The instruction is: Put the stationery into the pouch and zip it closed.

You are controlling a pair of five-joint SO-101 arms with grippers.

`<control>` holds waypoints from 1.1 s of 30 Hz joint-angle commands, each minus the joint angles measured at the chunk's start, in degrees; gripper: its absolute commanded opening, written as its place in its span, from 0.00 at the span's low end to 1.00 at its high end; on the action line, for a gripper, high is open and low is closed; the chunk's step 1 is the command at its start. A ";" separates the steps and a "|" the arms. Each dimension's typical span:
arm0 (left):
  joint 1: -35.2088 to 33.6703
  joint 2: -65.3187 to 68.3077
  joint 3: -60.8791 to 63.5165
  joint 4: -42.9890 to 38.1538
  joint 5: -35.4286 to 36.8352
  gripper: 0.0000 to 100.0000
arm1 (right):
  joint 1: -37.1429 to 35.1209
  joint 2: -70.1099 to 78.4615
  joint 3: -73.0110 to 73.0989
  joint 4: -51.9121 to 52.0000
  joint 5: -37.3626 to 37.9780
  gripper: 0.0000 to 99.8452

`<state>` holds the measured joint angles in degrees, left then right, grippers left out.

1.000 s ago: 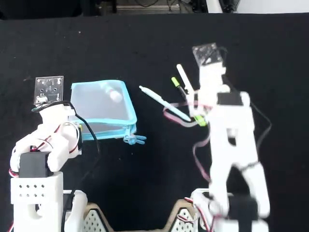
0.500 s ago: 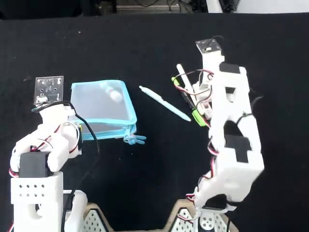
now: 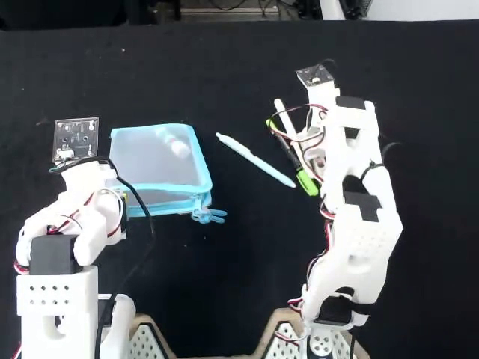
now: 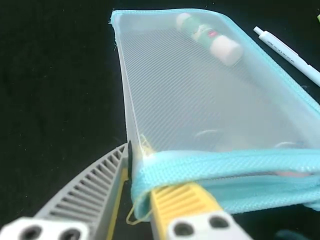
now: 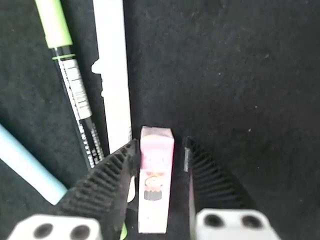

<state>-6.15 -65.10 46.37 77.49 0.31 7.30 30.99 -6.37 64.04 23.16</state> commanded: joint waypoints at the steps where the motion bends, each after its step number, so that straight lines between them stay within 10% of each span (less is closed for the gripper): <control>1: 0.40 -0.62 -3.38 0.09 -0.35 0.03 | 1.58 -0.22 -4.26 2.90 0.53 0.14; 8: 0.40 -0.62 -3.38 0.09 -0.35 0.03 | 4.66 -0.22 -7.96 9.05 5.54 0.01; 27: 0.40 -0.62 -3.38 0.09 -0.35 0.03 | 1.58 1.54 -9.89 12.04 6.07 0.02; 33: 0.40 -0.62 -3.38 0.09 -0.35 0.03 | 1.76 5.67 -9.98 11.96 6.15 0.17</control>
<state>-6.15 -65.10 46.37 77.49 0.31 9.67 35.03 -14.20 77.05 28.88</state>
